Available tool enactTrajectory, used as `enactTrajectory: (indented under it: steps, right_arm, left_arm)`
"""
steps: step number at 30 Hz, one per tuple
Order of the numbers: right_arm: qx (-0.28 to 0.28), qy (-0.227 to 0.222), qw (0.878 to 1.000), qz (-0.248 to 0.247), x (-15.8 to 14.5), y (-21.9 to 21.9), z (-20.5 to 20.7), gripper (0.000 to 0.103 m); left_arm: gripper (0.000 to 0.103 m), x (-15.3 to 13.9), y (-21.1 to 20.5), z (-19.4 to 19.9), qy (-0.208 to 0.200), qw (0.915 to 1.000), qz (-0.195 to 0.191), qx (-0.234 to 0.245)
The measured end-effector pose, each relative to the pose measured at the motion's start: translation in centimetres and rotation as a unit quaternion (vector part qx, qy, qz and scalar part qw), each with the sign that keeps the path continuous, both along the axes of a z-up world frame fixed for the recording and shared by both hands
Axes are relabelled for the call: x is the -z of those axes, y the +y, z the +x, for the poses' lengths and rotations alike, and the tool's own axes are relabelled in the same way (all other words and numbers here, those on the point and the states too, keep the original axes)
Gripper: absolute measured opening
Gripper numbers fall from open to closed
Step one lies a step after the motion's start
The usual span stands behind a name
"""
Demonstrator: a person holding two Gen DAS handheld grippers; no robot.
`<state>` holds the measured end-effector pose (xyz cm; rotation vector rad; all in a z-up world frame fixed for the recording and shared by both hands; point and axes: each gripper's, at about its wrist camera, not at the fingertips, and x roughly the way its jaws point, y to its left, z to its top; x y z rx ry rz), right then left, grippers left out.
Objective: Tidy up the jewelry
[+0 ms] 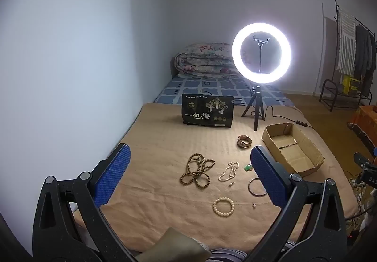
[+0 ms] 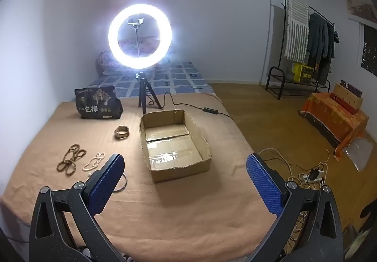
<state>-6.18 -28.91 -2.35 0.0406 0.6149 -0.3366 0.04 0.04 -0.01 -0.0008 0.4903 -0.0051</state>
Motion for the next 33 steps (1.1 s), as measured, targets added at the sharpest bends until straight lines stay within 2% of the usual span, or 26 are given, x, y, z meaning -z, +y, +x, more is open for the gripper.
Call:
enactTrajectory:
  steps: [1,13,20,33]
  right_arm:
    - [0.0,0.007,1.0,0.004,0.0,0.0,0.0,0.103]
    - [0.001,-0.002,1.0,0.002,-0.1,-0.1,-0.1,0.103]
    - [0.002,-0.004,1.0,0.0,-0.4,0.0,-0.2,0.103]
    - [0.013,-0.006,1.0,-0.002,-0.5,0.0,-0.5,0.103]
  left_arm:
    - [0.103,0.0,-0.1,-0.2,-0.012,0.9999,0.004,-0.006]
    - [0.103,0.1,-0.2,-0.3,-0.01,0.9999,0.009,-0.005]
    - [0.103,-1.3,-0.3,-0.3,-0.011,0.9999,0.008,-0.003]
    - [0.103,-1.2,-1.0,-0.8,-0.017,0.9998,0.009,0.002]
